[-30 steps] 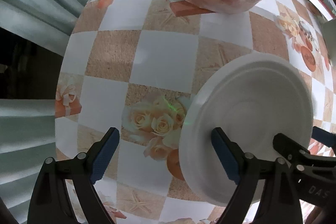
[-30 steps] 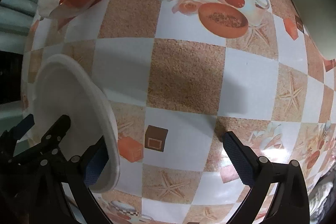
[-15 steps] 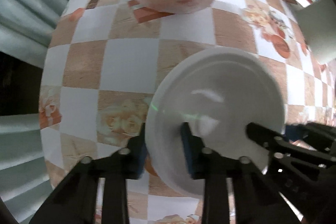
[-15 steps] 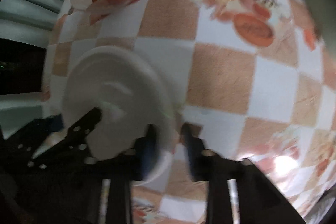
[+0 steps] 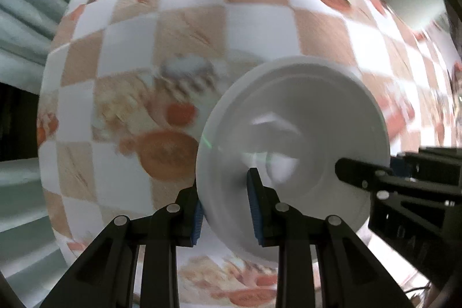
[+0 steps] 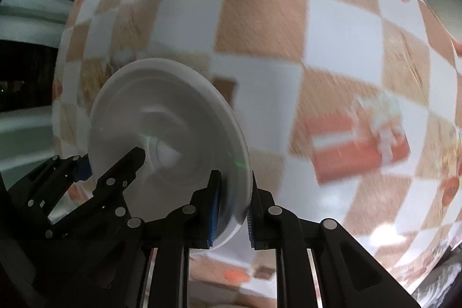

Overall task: Organize plates and bowls
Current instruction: 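Carry the white plate with both tools toward the table edge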

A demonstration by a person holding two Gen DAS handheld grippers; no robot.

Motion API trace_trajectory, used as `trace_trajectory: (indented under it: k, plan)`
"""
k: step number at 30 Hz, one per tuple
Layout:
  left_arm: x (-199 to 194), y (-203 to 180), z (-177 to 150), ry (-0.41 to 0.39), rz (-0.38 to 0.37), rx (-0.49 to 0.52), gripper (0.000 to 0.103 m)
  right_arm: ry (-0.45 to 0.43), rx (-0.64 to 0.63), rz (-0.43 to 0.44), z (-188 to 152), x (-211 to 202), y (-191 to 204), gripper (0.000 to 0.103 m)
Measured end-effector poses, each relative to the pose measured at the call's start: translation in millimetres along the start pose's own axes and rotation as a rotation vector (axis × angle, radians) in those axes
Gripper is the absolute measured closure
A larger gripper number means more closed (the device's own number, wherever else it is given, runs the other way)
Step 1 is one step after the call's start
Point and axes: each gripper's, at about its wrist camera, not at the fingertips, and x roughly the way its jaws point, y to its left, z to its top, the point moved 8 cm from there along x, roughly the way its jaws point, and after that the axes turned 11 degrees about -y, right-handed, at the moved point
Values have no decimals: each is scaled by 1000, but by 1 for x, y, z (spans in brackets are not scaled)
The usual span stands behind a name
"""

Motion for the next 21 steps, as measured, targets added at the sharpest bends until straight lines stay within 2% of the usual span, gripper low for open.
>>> trace_trajectory:
  k: [7,11,19,21]
  plan:
    - [-8,-45,-49,29,-39,71,73,40,34,-18,-59,-5,-22,86]
    - [-13,-67,-72,42,-59,105,73,44,82,-18,-79,-5,-33,86]
    - [-15,-90,-102,60,-75,136,73,20,136,-28,-114,-7,-44,86]
    - [-17,-84,-112,64,-77,141,73,18,146,-31,-120,-8,-45,86]
